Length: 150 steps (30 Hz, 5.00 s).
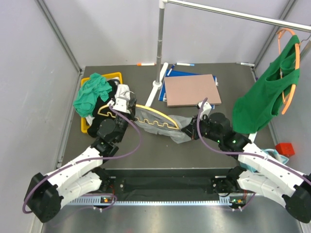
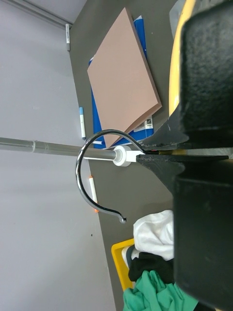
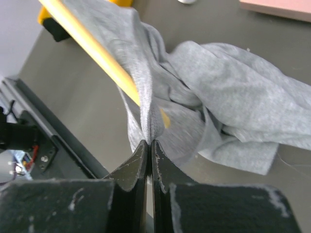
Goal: Place the tank top on the hanger
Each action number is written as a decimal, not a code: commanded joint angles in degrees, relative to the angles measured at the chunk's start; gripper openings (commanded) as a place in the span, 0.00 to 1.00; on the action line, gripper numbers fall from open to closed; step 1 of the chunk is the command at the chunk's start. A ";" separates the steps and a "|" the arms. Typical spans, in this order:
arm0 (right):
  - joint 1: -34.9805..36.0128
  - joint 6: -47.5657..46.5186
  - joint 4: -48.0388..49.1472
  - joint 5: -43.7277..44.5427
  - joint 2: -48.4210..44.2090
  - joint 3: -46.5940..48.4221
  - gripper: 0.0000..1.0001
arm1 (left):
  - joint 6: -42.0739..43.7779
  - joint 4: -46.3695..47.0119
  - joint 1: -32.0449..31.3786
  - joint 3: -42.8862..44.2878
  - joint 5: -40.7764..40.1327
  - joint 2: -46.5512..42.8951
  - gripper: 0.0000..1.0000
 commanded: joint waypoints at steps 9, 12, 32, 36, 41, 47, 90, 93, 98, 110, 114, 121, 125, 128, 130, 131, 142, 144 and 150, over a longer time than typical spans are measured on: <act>6.45 4.76 16.29 -4.38 7.96 5.46 0.00 | -5.95 9.54 -0.12 -0.74 2.16 3.23 0.00; 8.04 4.50 18.84 -4.21 11.82 8.35 0.00 | -7.71 9.98 -0.12 -0.92 3.83 3.84 0.00; 14.37 -2.36 14.99 0.36 21.86 21.54 0.26 | -11.67 7.35 -0.12 -0.40 8.84 4.36 0.00; 14.81 -5.60 9.90 2.12 17.39 21.46 0.71 | -10.52 5.95 2.86 2.58 14.97 6.48 0.00; 14.81 -9.65 1.56 6.15 11.41 21.37 0.87 | -14.12 4.97 8.22 4.70 24.65 7.62 0.00; 14.81 -12.55 -1.81 13.80 4.28 18.04 0.92 | -16.67 4.27 10.95 5.32 30.53 7.45 0.00; 16.57 -6.58 3.91 28.47 2.70 7.49 0.00 | -18.26 -6.27 11.30 10.86 37.24 6.22 0.99; 16.48 -6.67 0.58 32.07 -0.72 8.01 0.00 | -20.10 -6.63 11.22 7.01 29.78 5.08 0.99; 16.39 -7.72 -7.16 38.32 -7.22 9.68 0.00 | -22.21 -2.68 11.22 -0.39 19.22 5.16 0.99; 16.39 -9.57 -22.01 59.59 -14.44 19.78 0.00 | -24.67 -5.31 11.13 -2.59 12.71 4.81 0.99; 16.39 -10.01 -26.05 64.95 -14.10 24.79 0.00 | -25.20 -5.40 11.13 -2.41 14.63 5.16 0.99; 16.39 -14.92 -28.96 70.93 -13.30 35.16 0.00 | -24.32 -5.49 11.13 -3.03 14.90 3.49 0.99; 16.31 -18.79 -28.18 72.08 -12.08 41.39 0.00 | -24.41 -5.57 11.22 -2.94 15.17 3.40 0.99; 16.39 -21.60 -28.17 72.43 -9.97 44.91 0.00 | -24.59 -5.66 11.13 -2.85 15.69 3.32 0.99; 16.39 -23.19 -28.26 73.22 -8.13 47.20 0.00 | -24.67 -5.84 11.13 -2.85 15.61 3.05 0.99; 16.31 -23.63 -28.26 73.48 -7.51 48.08 0.00 | -24.67 -5.84 11.13 -2.85 15.69 2.97 0.99; 12.01 -31.98 -25.01 68.68 2.69 59.50 0.00 | -24.94 -6.54 11.13 -2.85 15.96 0.86 0.99; 5.61 -31.89 -24.92 63.84 4.70 60.48 0.00 | -24.94 -6.63 11.13 -2.85 15.96 0.59 0.99; -12.86 -28.99 -24.93 45.46 9.72 62.16 0.00 | -24.50 -7.07 11.13 -3.03 15.17 -0.46 0.99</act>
